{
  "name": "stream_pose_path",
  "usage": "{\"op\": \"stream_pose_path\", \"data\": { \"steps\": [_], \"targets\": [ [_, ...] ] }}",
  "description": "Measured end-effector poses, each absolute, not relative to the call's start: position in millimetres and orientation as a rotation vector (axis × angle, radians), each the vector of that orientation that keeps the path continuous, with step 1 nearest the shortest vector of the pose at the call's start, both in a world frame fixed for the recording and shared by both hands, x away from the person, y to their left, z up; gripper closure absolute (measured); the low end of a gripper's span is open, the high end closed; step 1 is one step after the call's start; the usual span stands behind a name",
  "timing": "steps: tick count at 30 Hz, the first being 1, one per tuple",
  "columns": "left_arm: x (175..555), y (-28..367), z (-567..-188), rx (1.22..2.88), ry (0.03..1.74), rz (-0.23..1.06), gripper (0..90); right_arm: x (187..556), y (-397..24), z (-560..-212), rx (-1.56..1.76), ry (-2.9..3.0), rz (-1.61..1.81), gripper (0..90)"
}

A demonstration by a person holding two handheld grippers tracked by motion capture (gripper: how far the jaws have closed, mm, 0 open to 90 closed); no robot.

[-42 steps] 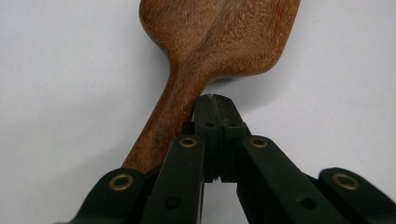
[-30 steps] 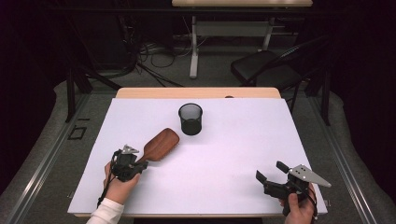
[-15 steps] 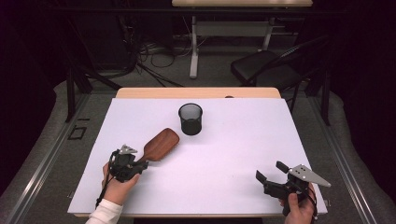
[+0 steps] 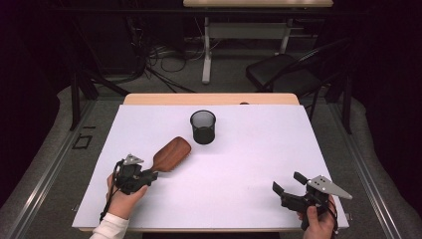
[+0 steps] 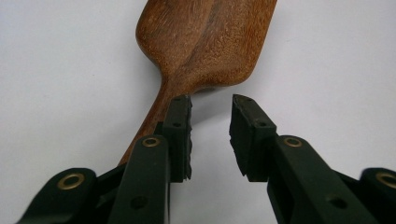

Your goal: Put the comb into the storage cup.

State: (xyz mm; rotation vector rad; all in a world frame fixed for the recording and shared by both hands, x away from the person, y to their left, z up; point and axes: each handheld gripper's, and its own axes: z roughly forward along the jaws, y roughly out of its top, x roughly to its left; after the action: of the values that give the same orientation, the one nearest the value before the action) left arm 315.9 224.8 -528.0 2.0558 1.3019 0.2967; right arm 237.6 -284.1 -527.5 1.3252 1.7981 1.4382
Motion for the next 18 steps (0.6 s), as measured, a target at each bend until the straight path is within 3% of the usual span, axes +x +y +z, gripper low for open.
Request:
{"op": "stream_pose_path", "data": {
  "steps": [7, 18],
  "targets": [
    [315.9, 229.3, -526.7, 2.015, 1.298, 0.276, 57.4, 237.7, -284.2, -527.6, 1.324, 1.799, 1.437, 10.6],
    [316.9, 234.8, -524.6, 2.02, 1.307, 0.291, 56.2, 237.6, -283.9, -527.6, 1.327, 1.801, 1.438, 11.2]
  ]
}}
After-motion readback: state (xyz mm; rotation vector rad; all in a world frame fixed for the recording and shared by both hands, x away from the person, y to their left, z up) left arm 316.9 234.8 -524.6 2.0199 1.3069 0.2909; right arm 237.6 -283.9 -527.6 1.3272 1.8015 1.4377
